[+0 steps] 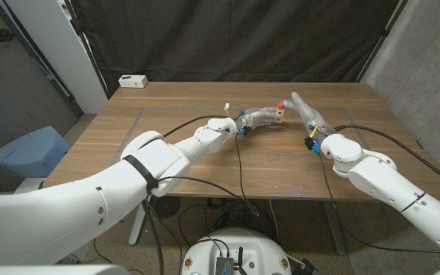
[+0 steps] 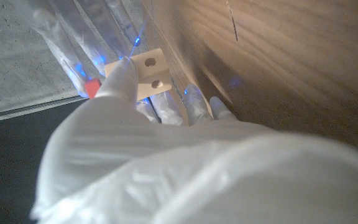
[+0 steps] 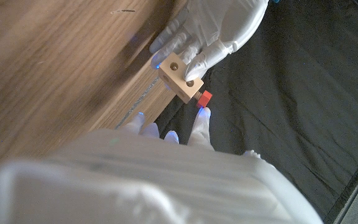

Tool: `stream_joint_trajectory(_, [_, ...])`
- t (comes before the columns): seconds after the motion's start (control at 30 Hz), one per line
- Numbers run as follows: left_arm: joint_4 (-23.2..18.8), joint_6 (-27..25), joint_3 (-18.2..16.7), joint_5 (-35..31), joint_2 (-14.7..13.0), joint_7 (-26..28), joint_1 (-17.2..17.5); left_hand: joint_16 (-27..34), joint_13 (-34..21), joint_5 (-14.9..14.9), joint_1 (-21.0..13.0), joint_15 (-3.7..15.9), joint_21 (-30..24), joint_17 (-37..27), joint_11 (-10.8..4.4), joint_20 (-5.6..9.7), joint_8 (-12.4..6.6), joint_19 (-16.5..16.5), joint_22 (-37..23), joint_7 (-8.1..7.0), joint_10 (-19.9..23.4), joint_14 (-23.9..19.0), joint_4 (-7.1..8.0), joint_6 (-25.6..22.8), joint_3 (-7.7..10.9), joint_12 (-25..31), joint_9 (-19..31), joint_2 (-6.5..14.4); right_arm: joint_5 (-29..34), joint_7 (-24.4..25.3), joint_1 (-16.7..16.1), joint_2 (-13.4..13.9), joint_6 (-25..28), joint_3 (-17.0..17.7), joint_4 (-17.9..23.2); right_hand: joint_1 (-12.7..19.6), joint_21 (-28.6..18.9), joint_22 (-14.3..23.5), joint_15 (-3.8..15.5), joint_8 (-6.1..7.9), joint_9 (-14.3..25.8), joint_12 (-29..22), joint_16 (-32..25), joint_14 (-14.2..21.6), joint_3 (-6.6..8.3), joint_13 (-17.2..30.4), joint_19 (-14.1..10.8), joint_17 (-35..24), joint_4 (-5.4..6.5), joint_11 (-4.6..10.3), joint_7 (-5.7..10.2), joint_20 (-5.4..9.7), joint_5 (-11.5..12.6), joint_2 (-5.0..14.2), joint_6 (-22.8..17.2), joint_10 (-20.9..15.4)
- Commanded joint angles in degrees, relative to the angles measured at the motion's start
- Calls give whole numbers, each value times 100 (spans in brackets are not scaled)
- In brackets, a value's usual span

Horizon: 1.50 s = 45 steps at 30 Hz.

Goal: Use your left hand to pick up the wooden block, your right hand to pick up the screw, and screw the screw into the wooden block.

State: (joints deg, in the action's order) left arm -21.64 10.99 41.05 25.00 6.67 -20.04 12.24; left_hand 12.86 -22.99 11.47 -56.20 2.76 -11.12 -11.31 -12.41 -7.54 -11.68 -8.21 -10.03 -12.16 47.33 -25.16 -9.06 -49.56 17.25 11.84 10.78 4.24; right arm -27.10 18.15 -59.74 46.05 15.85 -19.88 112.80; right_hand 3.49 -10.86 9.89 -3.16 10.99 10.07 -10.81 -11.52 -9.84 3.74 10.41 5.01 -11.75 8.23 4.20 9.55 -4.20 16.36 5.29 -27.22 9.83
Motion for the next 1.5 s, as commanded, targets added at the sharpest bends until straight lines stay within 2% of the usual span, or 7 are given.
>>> stream_joint_trajectory(0.03, [-71, -51, 22, 6, -10, 27, 23, 27, -25, 49, -17, 303, -40, -23, -2, 12, -48, -37, -26, 187, 59, -46, 29, -249, 15, 24, 29, 58, -23, 8, -33, 11, -25, 21, -2, -46, -31, -2, -13, -16, 9, -24, -46, -812, 41, 1, -34, 4, 1, -32, -28, -4, 53, 148, -49, 298])
stream_joint_trajectory(0.53, [148, 130, 6, 26, 70, -49, -24, 29, -25, 49, -15, 311, -39, -22, -2, 13, -53, -37, -26, 194, 56, -52, 31, -260, 14, 23, 29, 58, 17, 65, -162, 35, -146, 63, 181, -41, -29, -2, -13, -10, 9, -25, -44, -809, 49, 1, -38, 5, -1, -35, -35, -11, 54, 150, -78, 287])
stream_joint_trajectory(1.5, [132, 545, -55, 5, 21, -393, 71, 26, -26, 46, -23, 321, -40, -19, -2, 21, -52, -40, -26, 198, 63, -54, 25, -260, 13, 24, 29, 47, 10, 290, -438, 140, -139, 427, 337, -27, -26, -2, -20, -9, 10, -34, -52, -770, 65, 1, -46, 9, -10, -50, -52, -14, 56, 151, -118, 240])
